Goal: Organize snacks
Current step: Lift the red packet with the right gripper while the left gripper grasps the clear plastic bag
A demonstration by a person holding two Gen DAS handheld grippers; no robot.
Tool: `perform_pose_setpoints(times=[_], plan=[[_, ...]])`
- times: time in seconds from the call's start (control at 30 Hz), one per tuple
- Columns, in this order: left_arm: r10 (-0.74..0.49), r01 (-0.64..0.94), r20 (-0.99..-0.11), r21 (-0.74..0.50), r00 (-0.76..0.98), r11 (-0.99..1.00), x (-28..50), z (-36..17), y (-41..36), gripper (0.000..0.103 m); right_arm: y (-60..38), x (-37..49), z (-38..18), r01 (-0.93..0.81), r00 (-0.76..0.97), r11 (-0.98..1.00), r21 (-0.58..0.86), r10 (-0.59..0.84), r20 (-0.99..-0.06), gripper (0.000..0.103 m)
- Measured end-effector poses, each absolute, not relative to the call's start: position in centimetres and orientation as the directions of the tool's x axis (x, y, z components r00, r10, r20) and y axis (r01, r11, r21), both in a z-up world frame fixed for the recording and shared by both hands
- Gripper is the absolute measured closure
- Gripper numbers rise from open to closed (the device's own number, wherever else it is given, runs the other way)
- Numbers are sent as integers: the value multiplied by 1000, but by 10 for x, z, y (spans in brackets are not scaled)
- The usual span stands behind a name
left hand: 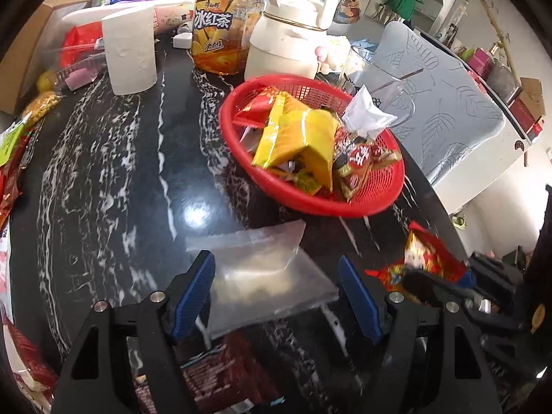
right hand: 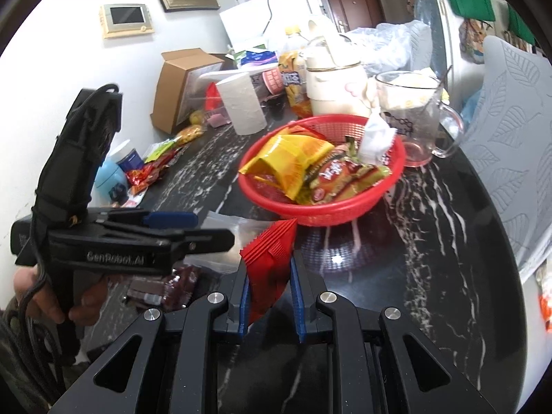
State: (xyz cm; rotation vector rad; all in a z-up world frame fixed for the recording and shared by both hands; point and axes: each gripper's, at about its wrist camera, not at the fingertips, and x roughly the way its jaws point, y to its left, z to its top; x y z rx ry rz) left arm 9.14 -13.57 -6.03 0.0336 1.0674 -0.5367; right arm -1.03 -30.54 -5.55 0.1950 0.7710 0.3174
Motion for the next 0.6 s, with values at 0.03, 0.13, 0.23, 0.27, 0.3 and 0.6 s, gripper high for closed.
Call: perform_pose_setpoints(times=[0.03,0.13,0.23,0.27,0.3,0.6], plan=[[-389,431,-843,-215,372,876,93,-61,-139,30,-307,-10,-56,-209,674,934,289,352,-650,83],[-359,421,-852,-186,381,888,96,-65,-144,30,-310,-8,-60,-207,665,929,306,363,-652,83],[-309,421,-859,-123,408,899,98,-72,-147,30,-312,-8,-61,-205,666,934,294,353,-657,83],[-301,418,-865,-118,403,901,99,-74,-147,29,-311,-7,-61,-205,667,935,291,350,-657,83],[-302,415,-868,-126,393,901,100,-77,-146,29,-311,-7,-62,-202,667,936,287,346,-660,83],[-256,400,-903,-105,345,910,104,-95,-145,28,-310,-1,-72,-192,647,938,289,343,-681,83]])
